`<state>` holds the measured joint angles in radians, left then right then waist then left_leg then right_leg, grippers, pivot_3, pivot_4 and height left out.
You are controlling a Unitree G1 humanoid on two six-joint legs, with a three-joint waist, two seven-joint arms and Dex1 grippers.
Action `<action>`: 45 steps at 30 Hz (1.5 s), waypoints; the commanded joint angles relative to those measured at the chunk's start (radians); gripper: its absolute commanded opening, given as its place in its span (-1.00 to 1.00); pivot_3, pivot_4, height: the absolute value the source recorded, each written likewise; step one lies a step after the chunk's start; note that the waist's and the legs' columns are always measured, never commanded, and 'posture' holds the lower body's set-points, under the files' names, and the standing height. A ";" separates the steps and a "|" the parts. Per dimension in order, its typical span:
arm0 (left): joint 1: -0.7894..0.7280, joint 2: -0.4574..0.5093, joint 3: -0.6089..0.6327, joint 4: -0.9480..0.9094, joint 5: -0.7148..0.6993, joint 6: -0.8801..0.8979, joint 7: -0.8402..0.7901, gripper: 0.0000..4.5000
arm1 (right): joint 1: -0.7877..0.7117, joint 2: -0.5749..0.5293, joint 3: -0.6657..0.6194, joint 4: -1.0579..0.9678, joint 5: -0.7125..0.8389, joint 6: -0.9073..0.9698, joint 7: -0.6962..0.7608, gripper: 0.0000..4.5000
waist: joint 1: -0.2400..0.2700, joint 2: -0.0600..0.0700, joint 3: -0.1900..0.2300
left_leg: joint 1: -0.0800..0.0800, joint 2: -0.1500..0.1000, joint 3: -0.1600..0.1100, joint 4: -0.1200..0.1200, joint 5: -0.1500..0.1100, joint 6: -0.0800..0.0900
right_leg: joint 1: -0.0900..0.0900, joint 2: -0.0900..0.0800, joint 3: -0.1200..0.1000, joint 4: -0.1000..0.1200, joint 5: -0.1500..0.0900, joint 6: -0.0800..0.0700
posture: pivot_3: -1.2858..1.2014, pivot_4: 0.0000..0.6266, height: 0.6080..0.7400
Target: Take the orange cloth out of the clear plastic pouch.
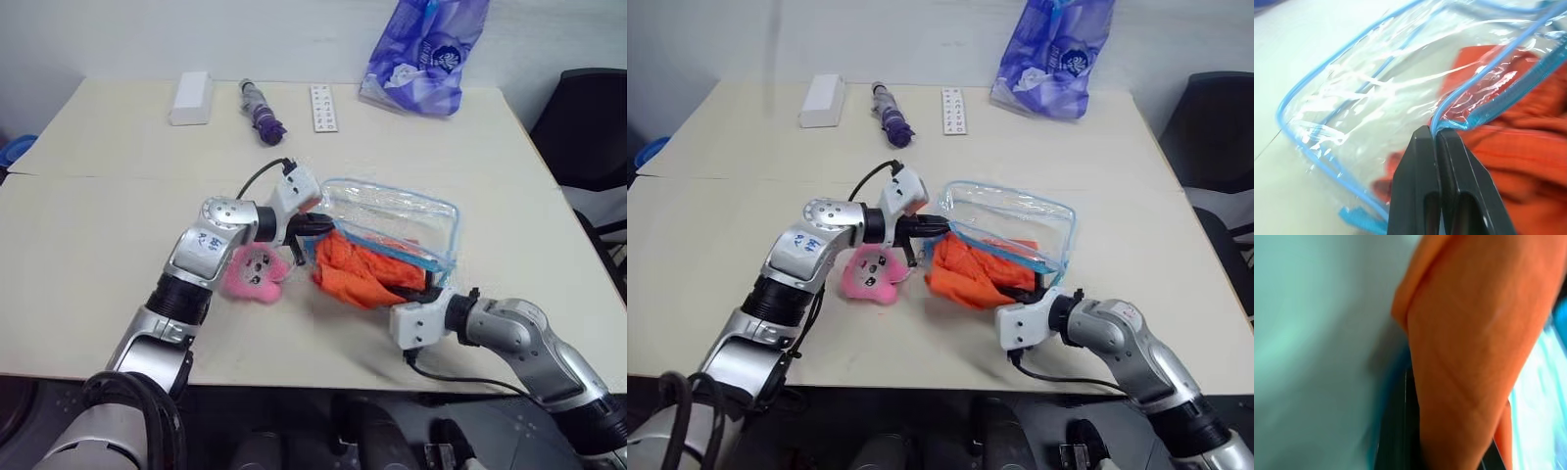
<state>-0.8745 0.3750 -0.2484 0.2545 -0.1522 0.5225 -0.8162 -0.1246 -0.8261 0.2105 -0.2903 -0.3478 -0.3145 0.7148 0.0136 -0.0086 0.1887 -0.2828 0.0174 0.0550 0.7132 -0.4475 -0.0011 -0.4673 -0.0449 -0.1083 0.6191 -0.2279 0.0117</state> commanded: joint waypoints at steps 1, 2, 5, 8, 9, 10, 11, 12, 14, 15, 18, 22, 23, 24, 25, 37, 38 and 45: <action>-0.017 0.003 0.029 0.009 0.011 -0.017 0.013 -0.99 | 0.022 -0.019 -0.048 -0.051 0.031 -0.029 0.003 -1.00 | 0.002 0.000 0.000 | 0.000 0.000 0.000 0.000 0.000 0.000 | 0.000 0.000 0.000 0.000 0.000 0.000 | 0.03 -0.52 1.00; -0.016 -0.002 0.025 0.011 0.017 -0.016 0.019 -0.99 | 0.022 -0.025 -0.044 -0.051 0.026 -0.041 0.006 -1.00 | 0.002 0.000 0.000 | 0.000 0.000 0.001 0.000 0.000 0.000 | 0.000 0.000 0.001 0.000 0.000 0.001 | 0.03 -0.52 1.00; -0.030 -0.023 0.034 0.043 0.026 -0.020 0.053 -0.99 | 0.038 -0.061 -0.031 -0.055 0.018 -0.113 0.026 -1.00 | 0.005 0.000 0.000 | 0.000 0.000 0.001 0.000 0.000 0.000 | 0.000 0.000 0.001 0.000 0.000 0.000 | 0.03 -0.52 1.00; -0.050 -0.041 0.055 0.043 -0.014 -0.003 0.023 -0.99 | 0.054 -0.062 -0.036 -0.061 0.042 -0.096 0.034 -1.00 | 0.010 0.000 0.000 | 0.000 0.000 0.001 0.000 0.000 0.000 | 0.000 0.000 0.001 0.000 0.000 0.001 | 0.03 -0.52 1.00; -0.049 -0.045 0.052 0.016 -0.042 0.008 -0.017 -0.99 | 0.046 -0.046 -0.037 -0.059 0.053 -0.066 0.034 -1.00 | 0.009 0.000 0.000 | 0.000 0.000 0.001 0.001 0.000 0.000 | 0.000 0.000 0.001 0.000 0.000 0.001 | 0.03 -0.52 1.00; -0.048 -0.048 0.050 -0.009 -0.064 0.019 -0.048 -0.99 | 0.036 -0.035 -0.035 -0.053 0.056 -0.047 0.034 -1.00 | 0.008 0.000 0.000 | 0.000 0.000 0.002 0.001 0.000 0.000 | 0.000 0.000 0.001 0.000 0.000 0.001 | 0.03 -0.52 1.00; -0.045 -0.051 0.047 -0.032 -0.083 0.038 -0.072 -0.99 | 0.026 -0.029 -0.031 -0.047 0.051 -0.038 0.037 -1.00 | 0.008 0.000 0.000 | -0.001 0.000 0.002 0.001 0.000 0.000 | 0.001 0.000 0.001 0.000 0.000 0.001 | 0.03 -0.52 1.00; -0.036 -0.049 0.040 -0.078 -0.124 0.084 -0.118 -0.99 | 0.011 -0.021 -0.024 -0.035 0.045 -0.020 0.042 -1.00 | 0.008 0.000 0.000 | -0.001 0.000 0.002 0.000 0.000 0.000 | 0.001 0.000 0.001 0.000 0.000 0.001 | 0.03 -0.52 1.00; -0.006 -0.033 0.020 -0.190 -0.214 0.164 -0.225 -0.99 | -0.025 -0.003 -0.008 -0.004 0.026 -0.001 0.050 -1.00 | 0.005 0.000 0.000 | 0.000 0.001 0.003 0.001 0.000 0.000 | 0.001 0.001 0.002 0.000 0.000 0.000 | 0.03 -0.52 1.00; 0.004 -0.029 0.010 -0.226 -0.233 0.186 -0.250 -0.99 | -0.043 0.004 0.001 0.012 0.012 0.003 0.053 -1.00 | 0.004 0.000 0.000 | -0.001 0.000 0.003 0.000 0.000 0.000 | 0.001 0.000 0.002 0.001 0.000 0.000 | 0.03 -0.52 1.00; 0.000 -0.049 0.014 -0.245 -0.241 0.215 -0.229 -0.99 | -0.078 0.012 0.022 0.038 -0.018 -0.009 0.056 -1.00 | 0.005 0.000 0.000 | 0.000 0.001 0.002 0.001 0.000 0.000 | 0.001 0.000 0.002 0.001 0.000 0.000 | 0.03 -0.52 1.00; -0.066 -0.134 0.078 -0.104 -0.205 0.225 -0.070 -0.99 | -0.085 -0.008 0.045 0.026 -0.065 -0.072 0.061 -1.00 | 0.009 0.000 0.000 | 0.000 0.000 0.002 0.001 0.000 0.000 | 0.003 0.000 0.002 0.000 0.000 0.000 | 0.03 -0.52 1.00; -0.083 -0.147 0.091 -0.065 -0.193 0.219 -0.037 -0.99 | -0.075 -0.018 0.043 0.018 -0.070 -0.094 0.063 -1.00 | 0.009 0.000 0.000 | 0.000 0.000 0.002 0.001 0.000 0.000 | 0.003 0.000 0.002 0.000 0.000 0.001 | 0.03 -0.52 1.00; -0.099 -0.155 0.099 -0.024 -0.176 0.202 -0.006 -0.99 | -0.059 -0.034 0.037 0.007 -0.067 -0.117 0.067 -1.00 | 0.009 0.000 0.000 | 0.000 0.000 0.002 0.001 0.000 0.000 | 0.003 0.000 0.002 0.000 0.000 0.001 | 0.03 -0.52 1.00; -0.111 -0.157 0.101 0.010 -0.157 0.184 0.017 -0.99 | -0.045 -0.049 0.029 -0.002 -0.064 -0.139 0.068 -1.00 | 0.010 0.000 0.000 | 0.000 0.000 0.002 0.001 0.000 0.000 | 0.003 0.000 0.002 0.000 0.000 0.001 | 0.03 -0.52 1.00; -0.106 -0.011 0.061 0.271 0.069 -0.130 0.079 -0.99 | 0.460 -0.260 -0.378 -0.119 0.045 -0.341 0.046 -1.00 | 0.008 0.000 0.000 | 0.002 0.000 0.004 -0.001 0.000 -0.001 | 0.004 0.001 0.002 -0.001 0.000 0.001 | 0.03 -0.52 1.00; -0.095 0.012 0.060 0.270 0.082 -0.148 0.070 -0.99 | 0.508 -0.256 -0.440 -0.102 0.051 -0.354 0.045 -1.00 | 0.009 0.000 0.000 | 0.002 0.001 0.006 -0.001 0.000 -0.001 | 0.004 0.001 0.002 -0.001 0.000 0.001 | 0.03 -0.52 1.00; 0.109 0.206 0.026 -0.017 0.044 -0.184 -0.191 -0.99 | 0.462 -0.111 -0.646 0.071 0.248 -0.099 -0.042 -1.00 | -0.001 -0.001 0.001 | 0.004 0.003 0.009 -0.005 0.001 -0.003 | 0.003 0.003 0.005 -0.006 0.000 0.001 | 0.03 -0.52 1.00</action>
<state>-0.7876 0.5558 -0.2074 0.3525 -0.0780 0.3481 -0.9247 0.3803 -0.9618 -0.4004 -0.2289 -0.1973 -0.5174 0.7069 0.0124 -0.0096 0.1895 -0.2784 0.0202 0.0638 0.7080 -0.4467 -0.0043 -0.4639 -0.0421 -0.1034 0.6145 -0.2282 0.0114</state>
